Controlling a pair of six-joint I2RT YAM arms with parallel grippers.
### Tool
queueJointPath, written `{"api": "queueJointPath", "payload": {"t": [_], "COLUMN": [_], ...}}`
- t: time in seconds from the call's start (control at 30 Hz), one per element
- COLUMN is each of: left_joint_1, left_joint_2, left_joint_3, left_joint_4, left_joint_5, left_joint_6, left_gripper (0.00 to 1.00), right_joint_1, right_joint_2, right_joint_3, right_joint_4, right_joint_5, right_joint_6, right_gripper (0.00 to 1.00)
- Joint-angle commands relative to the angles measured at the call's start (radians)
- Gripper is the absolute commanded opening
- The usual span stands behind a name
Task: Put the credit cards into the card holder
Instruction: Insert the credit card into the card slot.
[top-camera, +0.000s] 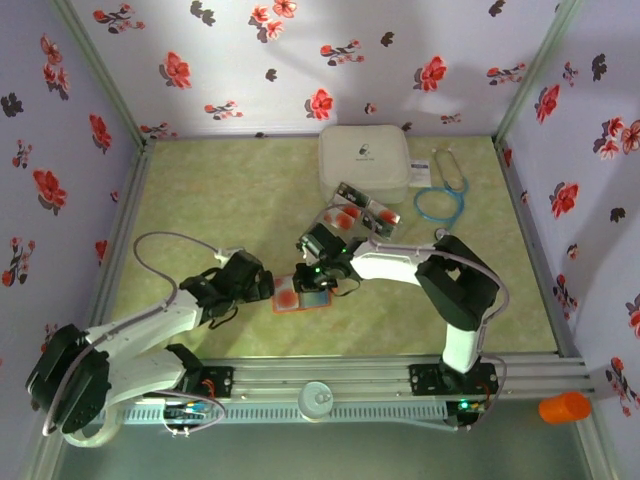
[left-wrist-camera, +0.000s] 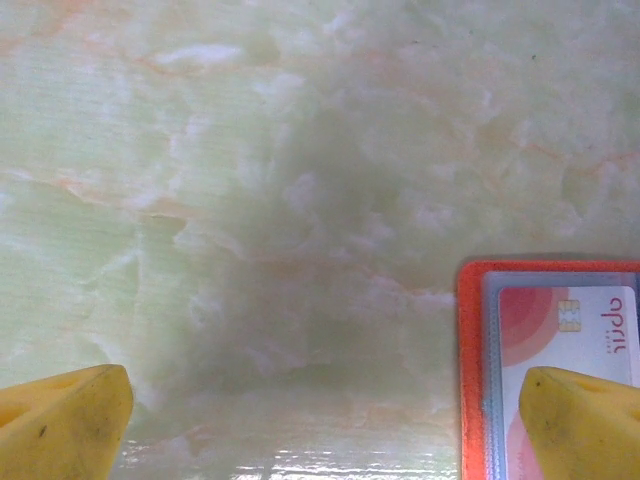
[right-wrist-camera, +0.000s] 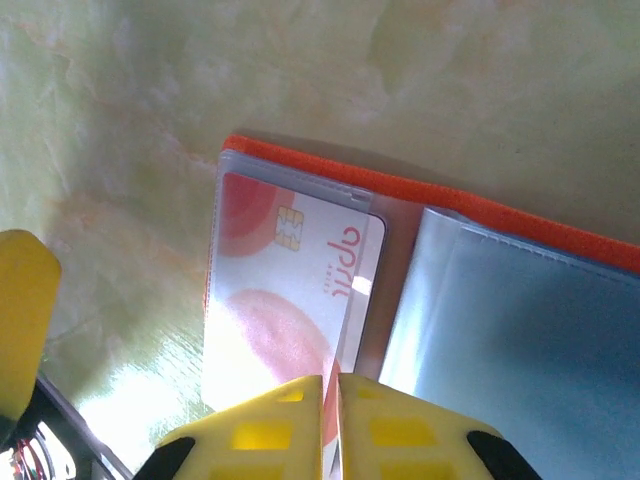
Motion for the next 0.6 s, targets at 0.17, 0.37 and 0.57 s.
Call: {"api": "queueJointPath", "payload": {"t": [0.17, 0.37, 0.57], "left_joint_1": [0.009, 0.010, 0.009], "left_joint_2": [-0.069, -0.111, -0.127], "left_joint_3": [-0.117, -0.255, -0.259], "left_joint_4": [0.058, 0.187, 0.187], "left_joint_5": [-0.039, -0.053, -0.053], "left_joint_6": [-0.111, -0.211, -0.194], "left_gripper": [1.00, 1.00, 1.00], "right_joint_1": [0.007, 0.007, 0.009], "right_joint_2": [-0.037, 0.000, 0.035], "right_joint_3": [0.022, 0.058, 0.083], "right_joint_4": [-0.084, -0.104, -0.101], "right_joint_5": [0.018, 0.003, -0.007], "right_joint_6": [-0.056, -0.074, -0.070], "right_gripper": [0.10, 0.08, 0.07]}}
